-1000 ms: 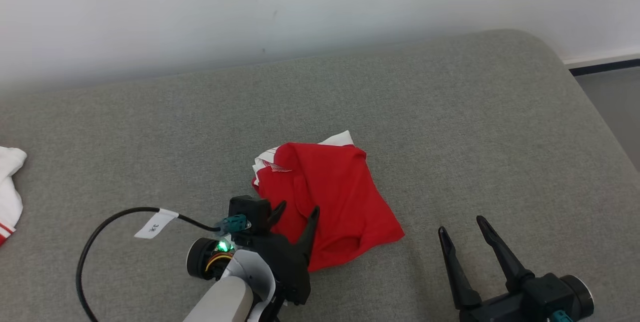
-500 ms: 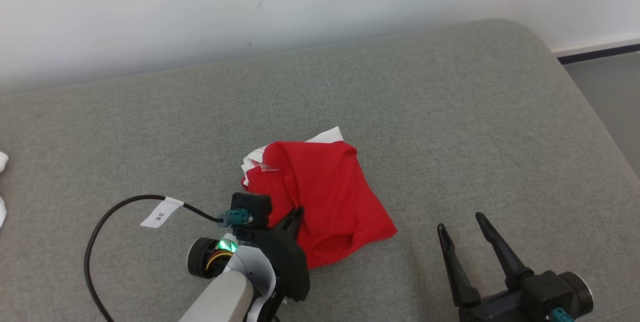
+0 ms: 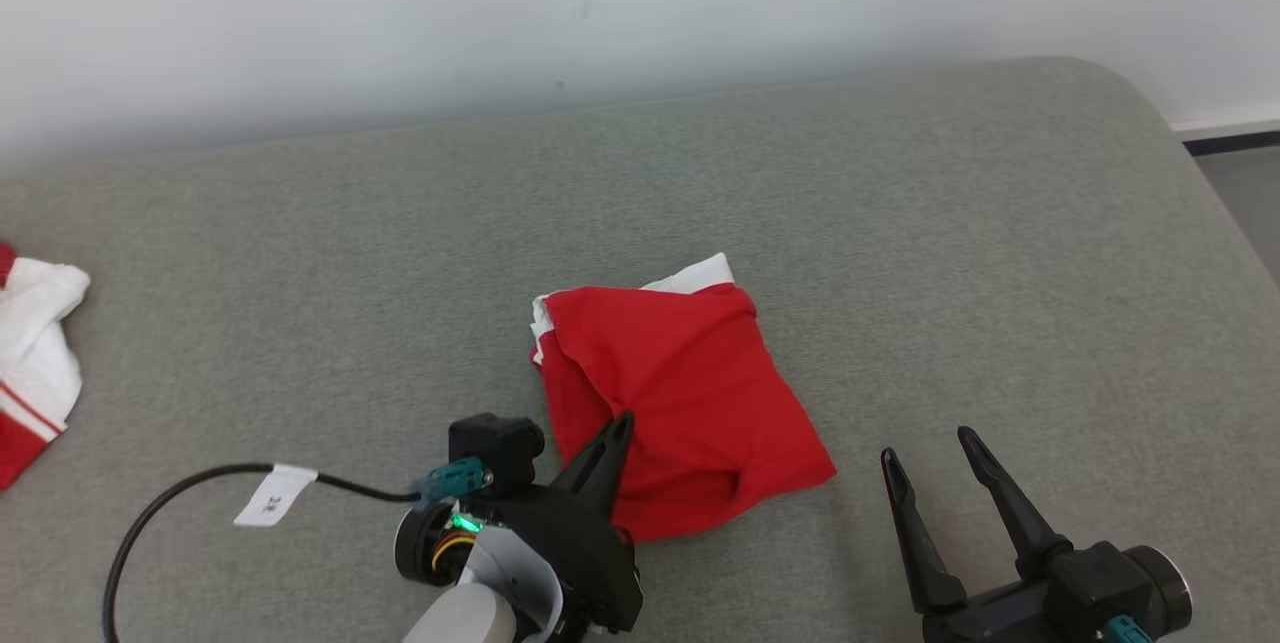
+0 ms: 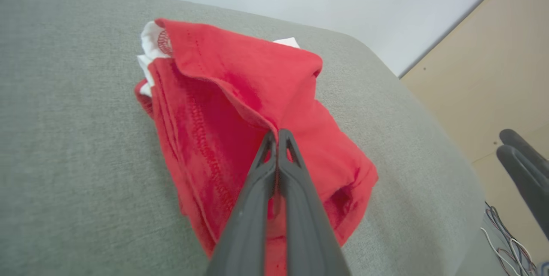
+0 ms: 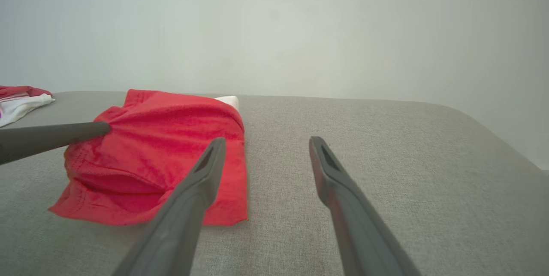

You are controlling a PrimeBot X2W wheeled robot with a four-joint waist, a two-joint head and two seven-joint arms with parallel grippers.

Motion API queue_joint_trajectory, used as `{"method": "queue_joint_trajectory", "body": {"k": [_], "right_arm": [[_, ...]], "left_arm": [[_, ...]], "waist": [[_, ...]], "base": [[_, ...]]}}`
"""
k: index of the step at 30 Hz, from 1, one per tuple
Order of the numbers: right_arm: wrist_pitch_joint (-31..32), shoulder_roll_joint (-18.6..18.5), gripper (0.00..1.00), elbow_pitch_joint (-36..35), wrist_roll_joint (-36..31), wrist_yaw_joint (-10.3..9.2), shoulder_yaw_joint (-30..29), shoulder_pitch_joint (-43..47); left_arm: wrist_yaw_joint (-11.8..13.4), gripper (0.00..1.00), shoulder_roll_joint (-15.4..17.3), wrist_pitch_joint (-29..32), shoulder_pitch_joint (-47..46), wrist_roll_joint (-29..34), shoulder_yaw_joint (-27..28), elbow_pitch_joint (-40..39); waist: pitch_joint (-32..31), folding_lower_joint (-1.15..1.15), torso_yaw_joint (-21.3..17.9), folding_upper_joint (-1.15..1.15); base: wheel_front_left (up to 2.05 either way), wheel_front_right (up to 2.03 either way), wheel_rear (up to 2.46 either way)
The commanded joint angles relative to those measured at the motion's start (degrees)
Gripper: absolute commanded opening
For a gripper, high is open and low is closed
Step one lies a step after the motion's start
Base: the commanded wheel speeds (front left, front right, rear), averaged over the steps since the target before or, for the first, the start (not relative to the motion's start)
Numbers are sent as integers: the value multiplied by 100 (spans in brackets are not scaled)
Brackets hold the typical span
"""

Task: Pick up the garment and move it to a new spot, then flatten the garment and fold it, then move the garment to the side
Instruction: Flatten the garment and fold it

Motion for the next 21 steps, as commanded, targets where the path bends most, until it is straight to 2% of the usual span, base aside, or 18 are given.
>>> {"method": "queue_joint_trajectory", "body": {"k": [1, 6, 7, 8, 9, 16, 18, 21], "right_arm": [[-25, -4, 100, 2, 10, -13, 12, -50], [-25, 3, 100, 45, -16, -13, 62, -113], [-25, -4, 100, 60, -11, -13, 77, -121], [-25, -16, 100, 73, -3, -13, 90, -132], [-25, -27, 100, 85, 8, -13, 97, -144], [-25, -53, 100, 97, 94, -13, 125, -84], [-24, -50, 100, 62, 123, -13, 74, 40], [-25, -30, 100, -13, 155, -13, 12, 148]], "left_arm": [[57, 0, 49, -56, 164, -49, 32, -151], [210, 0, 110, 19, 431, -125, 65, -374], [232, 10, 128, 44, 486, -133, 61, -397], [254, 33, 140, 51, 527, -139, 54, -424], [275, 100, 144, 44, 569, -136, 45, -461], [599, 100, 406, -442, 985, 154, 133, -794], [750, 100, 575, -738, 1273, 287, 219, -1018], [814, 100, 747, -1109, 1583, 385, 316, -1313]], "waist": [[18, 0, 162, 0], [-8, 0, 314, 0], [-29, 0, 331, 0], [-46, 0, 342, 0], [-74, 0, 353, 0], [-411, 0, 343, 0], [-603, 0, 359, 0], [-755, 0, 395, 0]], "base": [[0, 0, 0], [0, 0, 0], [0, 0, 0], [0, 0, 0], [0, 0, 0], [0, 0, 0], [0, 0, 0], [0, 0, 0]]}}
